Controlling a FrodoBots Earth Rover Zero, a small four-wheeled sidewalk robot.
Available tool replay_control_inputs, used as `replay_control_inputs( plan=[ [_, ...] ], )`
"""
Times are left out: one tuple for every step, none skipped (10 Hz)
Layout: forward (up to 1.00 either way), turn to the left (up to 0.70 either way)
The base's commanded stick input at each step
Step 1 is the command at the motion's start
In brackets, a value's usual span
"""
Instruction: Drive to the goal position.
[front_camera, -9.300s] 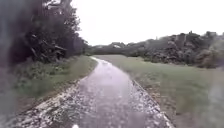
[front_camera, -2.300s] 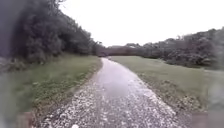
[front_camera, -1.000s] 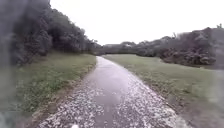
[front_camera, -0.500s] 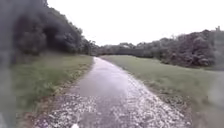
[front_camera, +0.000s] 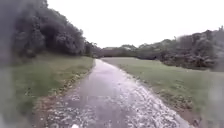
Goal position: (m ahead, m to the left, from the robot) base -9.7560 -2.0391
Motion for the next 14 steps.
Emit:
replay_control_inputs(
  plan=[
    [1.0,0.0],
    [1.0,0.0],
    [1.0,0.11],
    [1.0,0.27],
    [1.0,0.1],
    [1.0,0.0],
    [1.0,0.0],
    [1.0,0.0],
    [1.0,0.0],
    [1.0,0.0],
    [1.0,0.0],
    [1.0,0.0],
    [1.0,0.0],
    [1.0,0.0]
  ],
)
